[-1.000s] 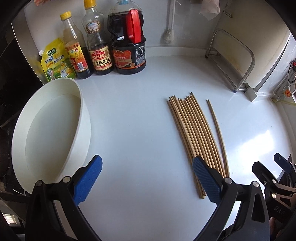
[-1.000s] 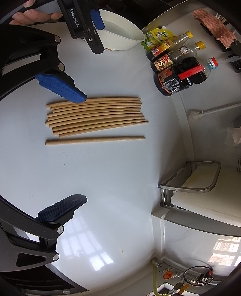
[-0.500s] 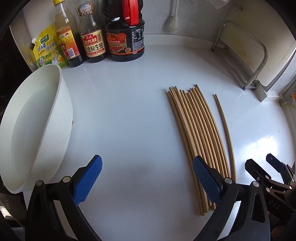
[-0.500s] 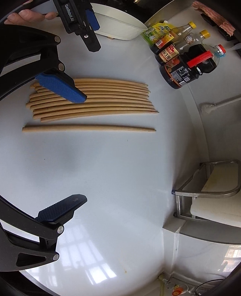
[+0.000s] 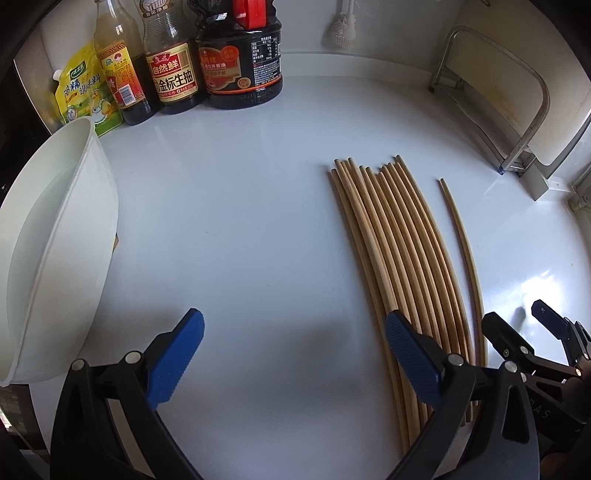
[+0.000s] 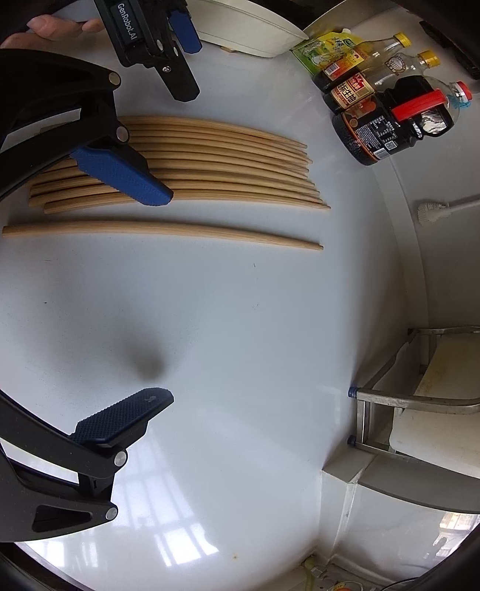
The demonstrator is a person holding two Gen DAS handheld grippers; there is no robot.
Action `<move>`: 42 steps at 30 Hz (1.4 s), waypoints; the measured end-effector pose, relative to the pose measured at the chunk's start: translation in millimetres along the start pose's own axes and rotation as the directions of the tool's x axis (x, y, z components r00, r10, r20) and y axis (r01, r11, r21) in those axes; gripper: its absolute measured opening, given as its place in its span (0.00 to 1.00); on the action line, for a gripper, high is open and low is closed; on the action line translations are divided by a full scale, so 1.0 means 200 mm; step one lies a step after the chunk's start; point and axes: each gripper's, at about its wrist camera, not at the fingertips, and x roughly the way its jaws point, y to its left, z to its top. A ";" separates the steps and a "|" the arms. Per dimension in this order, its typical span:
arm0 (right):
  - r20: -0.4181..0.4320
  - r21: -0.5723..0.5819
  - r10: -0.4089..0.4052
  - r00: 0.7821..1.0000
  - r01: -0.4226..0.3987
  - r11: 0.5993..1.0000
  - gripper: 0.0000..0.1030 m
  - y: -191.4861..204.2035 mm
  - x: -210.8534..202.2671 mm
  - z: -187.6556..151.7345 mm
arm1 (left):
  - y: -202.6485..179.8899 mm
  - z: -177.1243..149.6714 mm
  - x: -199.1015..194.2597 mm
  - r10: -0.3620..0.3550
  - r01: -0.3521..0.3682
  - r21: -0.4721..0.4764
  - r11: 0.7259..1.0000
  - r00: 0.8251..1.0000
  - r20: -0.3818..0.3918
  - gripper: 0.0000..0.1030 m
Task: Organize utensils
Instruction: 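Move both tools down toward the row of wooden chopsticks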
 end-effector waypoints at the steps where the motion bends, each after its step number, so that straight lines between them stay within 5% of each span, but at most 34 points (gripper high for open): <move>1: 0.000 -0.001 -0.002 1.000 0.002 1.000 0.92 0.00 0.00 0.00 | 0.00 0.00 0.01 -0.002 0.002 -0.002 1.000 1.000 -0.001 0.94; 22: 0.019 -0.036 -0.052 0.998 0.052 0.998 0.92 -0.01 0.02 -0.01 | -0.07 -0.03 0.08 -0.021 0.021 -0.005 1.000 1.000 -0.013 0.94; 42: 0.037 -0.082 -0.088 0.995 0.091 0.992 0.92 0.03 0.05 0.00 | 0.14 -0.06 0.05 0.049 -0.050 -0.097 0.994 0.999 -0.015 0.94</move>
